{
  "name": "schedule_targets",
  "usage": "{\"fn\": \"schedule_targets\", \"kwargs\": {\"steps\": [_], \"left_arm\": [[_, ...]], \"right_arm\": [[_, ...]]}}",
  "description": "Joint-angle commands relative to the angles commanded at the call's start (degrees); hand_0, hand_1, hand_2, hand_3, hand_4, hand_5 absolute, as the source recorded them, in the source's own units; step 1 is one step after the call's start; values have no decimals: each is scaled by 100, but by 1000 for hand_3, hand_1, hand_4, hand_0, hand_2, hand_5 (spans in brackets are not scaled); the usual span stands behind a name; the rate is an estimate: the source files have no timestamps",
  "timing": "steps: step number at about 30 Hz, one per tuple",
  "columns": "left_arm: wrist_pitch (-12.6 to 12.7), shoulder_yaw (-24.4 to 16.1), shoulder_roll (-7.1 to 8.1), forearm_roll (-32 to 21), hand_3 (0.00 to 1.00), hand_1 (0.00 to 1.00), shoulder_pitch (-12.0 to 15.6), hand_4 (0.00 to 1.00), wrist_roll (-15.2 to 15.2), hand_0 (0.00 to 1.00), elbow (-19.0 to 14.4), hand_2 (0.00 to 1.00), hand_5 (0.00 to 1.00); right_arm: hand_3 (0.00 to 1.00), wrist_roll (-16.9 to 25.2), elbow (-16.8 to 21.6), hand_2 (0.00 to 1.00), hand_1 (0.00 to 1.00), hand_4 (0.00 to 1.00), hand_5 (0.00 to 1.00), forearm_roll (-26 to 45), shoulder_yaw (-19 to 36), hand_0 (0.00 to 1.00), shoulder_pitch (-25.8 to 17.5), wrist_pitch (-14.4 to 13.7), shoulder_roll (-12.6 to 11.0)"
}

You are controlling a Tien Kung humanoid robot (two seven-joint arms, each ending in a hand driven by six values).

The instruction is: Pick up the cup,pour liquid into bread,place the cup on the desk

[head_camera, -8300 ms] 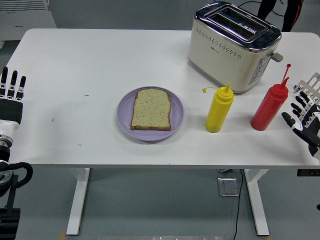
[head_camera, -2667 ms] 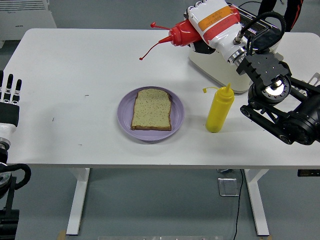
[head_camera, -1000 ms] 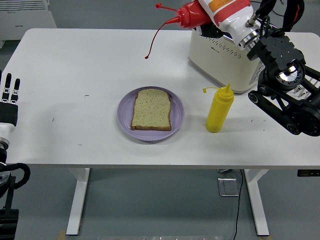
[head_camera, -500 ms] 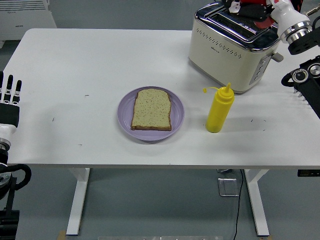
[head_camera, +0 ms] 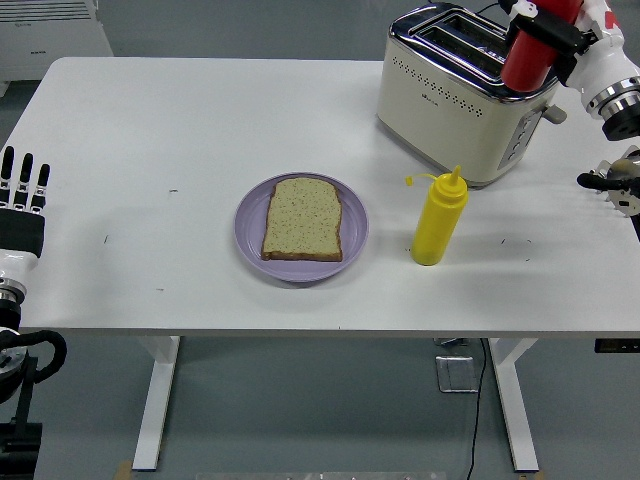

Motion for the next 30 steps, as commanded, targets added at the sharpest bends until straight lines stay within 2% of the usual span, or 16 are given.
{"fn": "schedule_targets", "kwargs": {"steps": [9, 11, 18, 26, 30], "left_arm": [[0, -23, -5, 1, 698, 720, -7, 571, -4, 772, -1, 714, 998], [0, -20, -5, 0, 698, 720, -11, 571, -5, 772, 1, 714, 998], [-2, -6, -9, -3, 697, 720, -20, 572, -6, 772, 7, 714, 998], [-1, 6, -10, -9, 697, 720, -26, 571, -8, 773, 18, 714, 998], [-3, 13, -9, -9, 697, 720, -32, 571, -9, 773, 21, 714, 998]], "right_arm": [[105, 75, 30, 48, 2, 726, 270, 2160, 534, 12, -403, -34, -56], [105, 124, 44, 48, 2, 726, 270, 2386, 560, 12, -475, -65, -78], [105, 393, 90, 48, 2, 725, 271, 1355, 603, 13, -780, -297, -136], [105, 849, 37, 49, 2, 721, 273, -210, 444, 15, -1147, -682, -191], [105, 1066, -22, 49, 2, 721, 273, -475, 401, 15, -1287, -775, -175]]}}
